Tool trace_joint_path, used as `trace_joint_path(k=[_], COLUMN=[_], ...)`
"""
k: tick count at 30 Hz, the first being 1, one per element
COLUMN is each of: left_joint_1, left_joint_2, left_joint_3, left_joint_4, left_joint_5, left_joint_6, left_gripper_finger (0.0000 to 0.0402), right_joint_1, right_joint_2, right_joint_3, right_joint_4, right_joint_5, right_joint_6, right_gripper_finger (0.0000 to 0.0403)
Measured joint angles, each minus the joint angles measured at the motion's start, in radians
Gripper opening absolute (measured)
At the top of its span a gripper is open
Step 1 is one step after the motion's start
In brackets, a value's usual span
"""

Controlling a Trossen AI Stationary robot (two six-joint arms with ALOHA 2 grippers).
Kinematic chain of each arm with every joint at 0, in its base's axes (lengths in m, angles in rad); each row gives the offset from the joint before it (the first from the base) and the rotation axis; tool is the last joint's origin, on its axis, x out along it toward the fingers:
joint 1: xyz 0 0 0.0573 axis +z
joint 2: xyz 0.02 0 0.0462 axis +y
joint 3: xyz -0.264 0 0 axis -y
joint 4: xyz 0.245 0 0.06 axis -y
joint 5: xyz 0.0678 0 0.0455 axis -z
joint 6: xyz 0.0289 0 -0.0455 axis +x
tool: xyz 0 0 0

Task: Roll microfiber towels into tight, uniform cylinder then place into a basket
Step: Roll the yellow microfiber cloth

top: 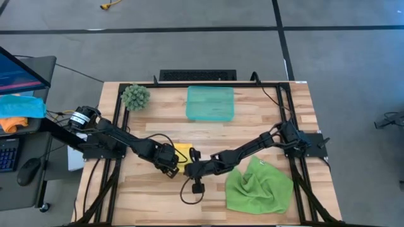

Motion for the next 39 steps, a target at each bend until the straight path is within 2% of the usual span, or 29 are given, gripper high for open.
trace_joint_path(k=[6, 12, 17, 25, 39], left_joint_1=[0.0, -0.001, -0.001, -0.001, -0.001], left_joint_2=[0.0, 0.0, 0.0, 0.001, 0.001], left_joint_3=[0.0, 0.0, 0.0, 0.0, 0.0], left_joint_4=[0.007, 0.008, 0.009, 0.012, 0.017], left_joint_5=[-0.009, -0.015, -0.018, -0.02, -0.025], left_joint_6=[0.057, 0.058, 0.058, 0.059, 0.077], left_gripper_finger=[0.0016, 0.0016, 0.0016, 0.0016, 0.0016], right_joint_1=[-0.023, -0.025, 0.002, -0.003, -0.019], right_joint_2=[0.0, 0.0, 0.0, 0.043, 0.075], right_joint_3=[0.0, 0.0, 0.004, -0.004, 0.007], right_joint_4=[-0.009, -0.022, 0.059, 0.021, 0.052], right_joint_5=[0.0, -0.002, -0.004, -0.006, 0.071], right_joint_6=[0.033, 0.033, -0.014, 0.007, 0.067], right_gripper_finger=[0.002, 0.0021, 0.0017, 0.0017, 0.0015])
